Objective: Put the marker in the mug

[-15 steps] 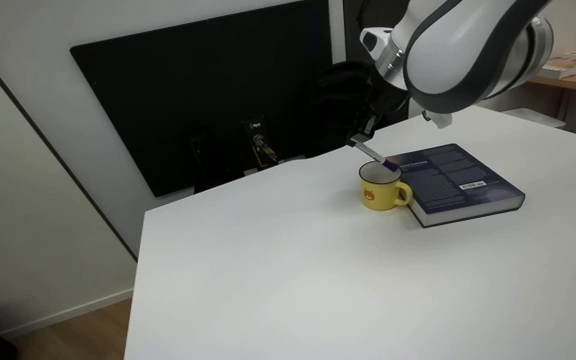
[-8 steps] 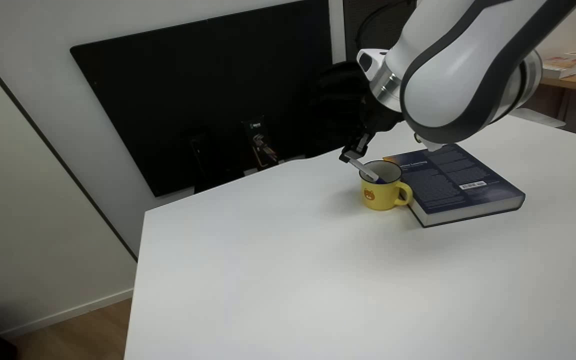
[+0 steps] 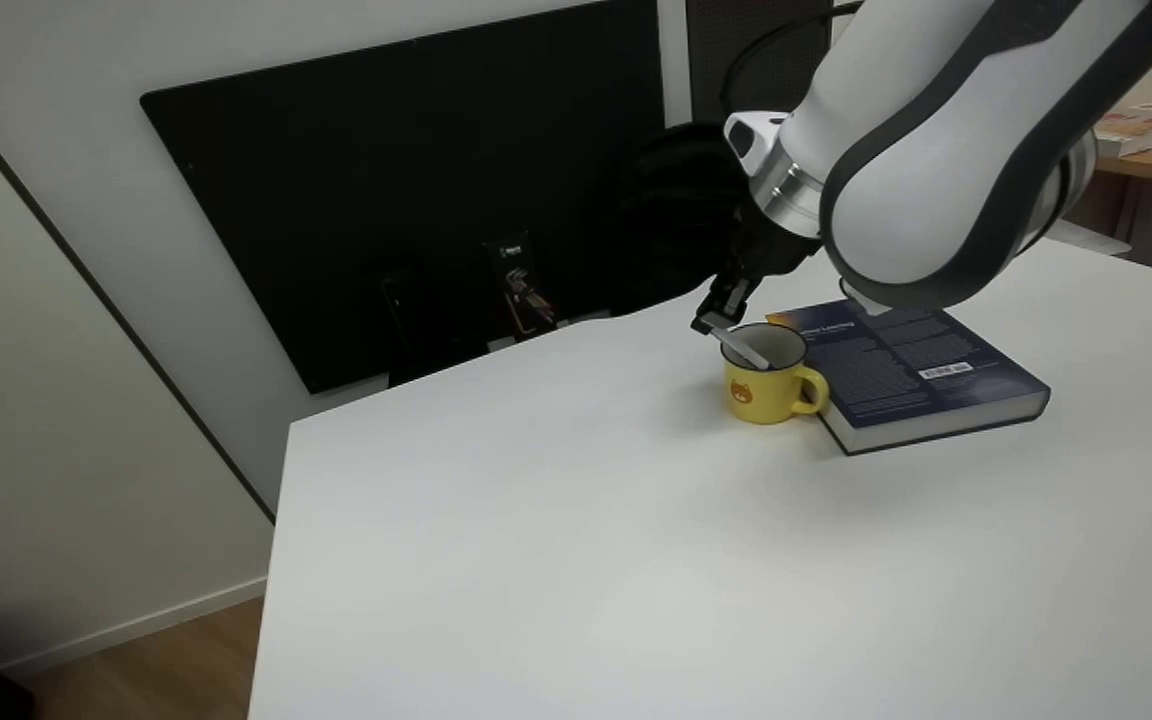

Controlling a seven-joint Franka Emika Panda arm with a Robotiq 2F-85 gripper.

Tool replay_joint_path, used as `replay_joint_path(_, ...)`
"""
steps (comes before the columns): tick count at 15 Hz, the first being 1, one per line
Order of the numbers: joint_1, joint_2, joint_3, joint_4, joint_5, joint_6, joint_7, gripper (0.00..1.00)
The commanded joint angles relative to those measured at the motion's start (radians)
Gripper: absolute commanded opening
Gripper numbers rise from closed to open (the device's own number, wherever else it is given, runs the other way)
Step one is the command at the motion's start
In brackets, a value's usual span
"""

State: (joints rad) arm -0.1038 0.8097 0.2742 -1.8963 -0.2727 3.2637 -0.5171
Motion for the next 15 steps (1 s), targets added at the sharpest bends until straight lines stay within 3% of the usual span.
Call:
replay_joint_path(1,0.019,-0.012,-0.029,-0.009,-0.049,-0.039,0.055,0.43)
replay_joint_path(5,0.038,-0.031,-0.025,0.008,-0.070,-0.170,0.031,0.69)
replay_joint_path(9,0.124,-0.088,-0.077,0.026,-0.079,-0.298,0.033,0.95)
replay_joint_path(11,0.175,-0.125,-0.111,0.037,-0.083,-0.387,0.043,1.00)
replay_joint_path(15,0.254,-0.201,-0.149,0.070,-0.009,-0.626,0.186,1.00)
